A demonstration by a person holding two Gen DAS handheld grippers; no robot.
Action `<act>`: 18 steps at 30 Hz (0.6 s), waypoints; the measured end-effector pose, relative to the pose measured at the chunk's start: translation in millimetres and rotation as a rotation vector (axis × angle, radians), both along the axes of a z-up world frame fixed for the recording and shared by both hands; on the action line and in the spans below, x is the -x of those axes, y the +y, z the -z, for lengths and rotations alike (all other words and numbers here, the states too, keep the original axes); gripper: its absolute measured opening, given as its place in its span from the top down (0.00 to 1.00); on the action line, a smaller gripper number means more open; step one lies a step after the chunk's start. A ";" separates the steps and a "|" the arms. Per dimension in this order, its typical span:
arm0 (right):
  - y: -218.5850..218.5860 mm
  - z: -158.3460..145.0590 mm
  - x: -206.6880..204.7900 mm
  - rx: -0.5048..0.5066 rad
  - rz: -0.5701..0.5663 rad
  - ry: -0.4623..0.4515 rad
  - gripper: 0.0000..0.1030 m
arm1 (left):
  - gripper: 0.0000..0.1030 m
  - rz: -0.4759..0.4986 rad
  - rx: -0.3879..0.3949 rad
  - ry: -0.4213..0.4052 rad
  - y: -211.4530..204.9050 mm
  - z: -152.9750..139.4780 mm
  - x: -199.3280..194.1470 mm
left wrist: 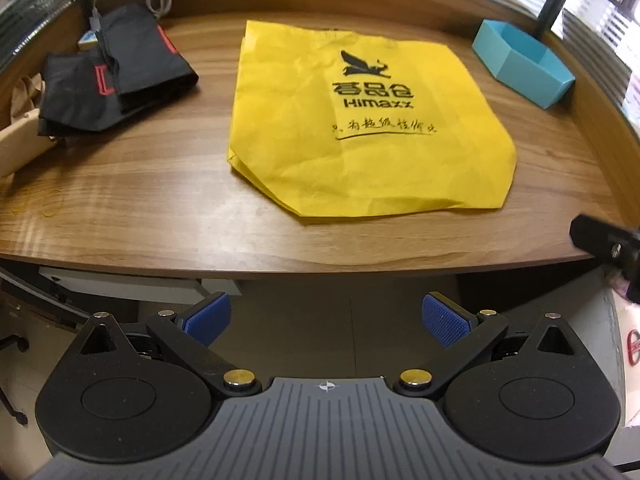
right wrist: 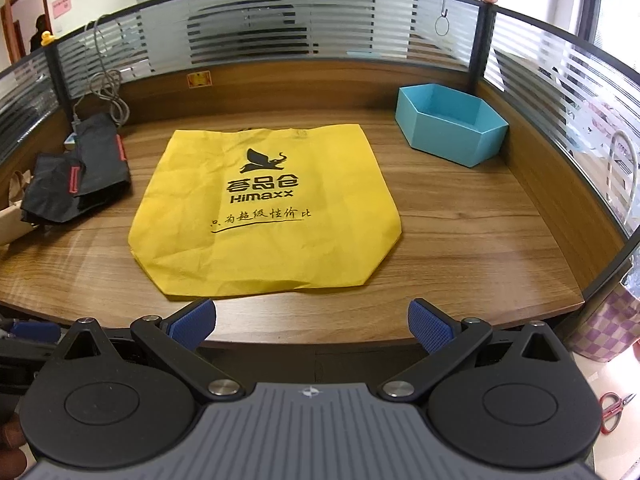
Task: Fold shopping bag
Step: 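Move both tools down toward the yellow bag lying flat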
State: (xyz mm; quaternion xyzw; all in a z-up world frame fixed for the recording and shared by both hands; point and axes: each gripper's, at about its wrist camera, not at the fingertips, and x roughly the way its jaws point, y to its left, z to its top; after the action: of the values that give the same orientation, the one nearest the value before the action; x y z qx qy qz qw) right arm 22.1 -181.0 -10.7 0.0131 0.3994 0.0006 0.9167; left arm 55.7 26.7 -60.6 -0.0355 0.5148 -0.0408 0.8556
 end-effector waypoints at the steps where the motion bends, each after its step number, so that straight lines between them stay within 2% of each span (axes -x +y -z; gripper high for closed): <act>1: 0.8 1.5 -5.4 -0.002 0.002 -0.001 0.00 | 0.01 0.003 0.002 0.003 3.9 2.2 -4.4; 8: 17.5 8.4 -46.4 -0.002 0.020 -0.013 0.00 | 0.01 0.033 0.021 0.001 36.0 5.2 -39.9; 14: 33.1 8.9 -74.1 0.020 0.039 -0.016 0.00 | 0.13 0.086 0.038 -0.056 53.3 -2.0 -67.2; 18: 41.0 12.2 -95.3 0.037 0.048 -0.018 0.00 | 0.16 0.111 0.039 -0.081 54.1 -5.4 -90.1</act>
State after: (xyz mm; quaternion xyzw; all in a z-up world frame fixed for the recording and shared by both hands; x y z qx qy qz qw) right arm 117.4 -140.0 -22.8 0.0055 0.3905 -0.0286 0.9201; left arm 145.7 80.9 -55.2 -0.0218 0.4801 -0.0995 0.8713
